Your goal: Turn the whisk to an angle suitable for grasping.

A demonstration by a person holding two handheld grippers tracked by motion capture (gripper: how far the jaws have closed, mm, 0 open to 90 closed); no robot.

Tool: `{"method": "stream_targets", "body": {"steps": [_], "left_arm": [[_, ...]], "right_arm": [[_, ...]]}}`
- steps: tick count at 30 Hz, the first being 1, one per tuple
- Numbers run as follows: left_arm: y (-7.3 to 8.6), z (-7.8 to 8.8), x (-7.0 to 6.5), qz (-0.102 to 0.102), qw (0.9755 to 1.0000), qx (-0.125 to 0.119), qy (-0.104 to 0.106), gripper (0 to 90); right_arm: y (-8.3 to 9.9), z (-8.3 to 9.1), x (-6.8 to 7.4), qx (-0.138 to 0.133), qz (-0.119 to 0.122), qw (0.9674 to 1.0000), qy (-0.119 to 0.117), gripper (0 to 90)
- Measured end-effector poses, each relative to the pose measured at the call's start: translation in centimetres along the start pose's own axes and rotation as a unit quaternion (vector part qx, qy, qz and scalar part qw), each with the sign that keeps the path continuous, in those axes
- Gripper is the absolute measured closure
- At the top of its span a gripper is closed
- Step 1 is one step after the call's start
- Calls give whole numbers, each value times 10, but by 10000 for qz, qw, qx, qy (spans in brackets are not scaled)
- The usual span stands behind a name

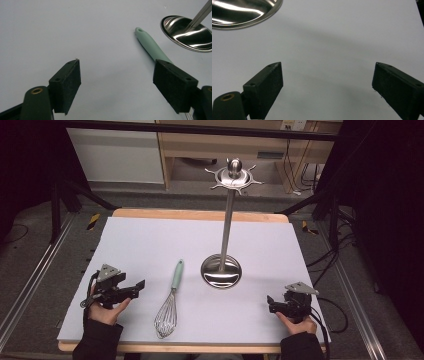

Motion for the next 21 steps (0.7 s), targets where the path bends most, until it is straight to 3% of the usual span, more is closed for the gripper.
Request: {"method": "stream_targets", "body": {"steps": [10, 12, 17, 21], "left_arm": [[-17, 3, -12, -169, 9998, -74, -35, 243], [-20, 3, -15, -158, 9998, -119, -85, 306], [-27, 0, -19, -188, 9997, -14, -122, 364], [-32, -2, -27, -287, 9996, -53, -8, 395]], "right_arm": [[-2, 4, 2, -82, -18, 10000, 19, 101], [-2, 4, 2, -70, -22, 10000, 19, 102], [-2, 4, 3, -68, -63, 10000, 8, 102], [-3, 4, 2, -82, -46, 10000, 4, 102]]}}
Point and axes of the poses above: each handheld gripper's, and its own axes: z roughly backward along the jaws, y roughly out of its underside, x roughly to its left, the point moved 5 cm from there along -z, roughly forward along the jaws, and after that the axes turned 5 degrees about -y, right-handed, at the moved point
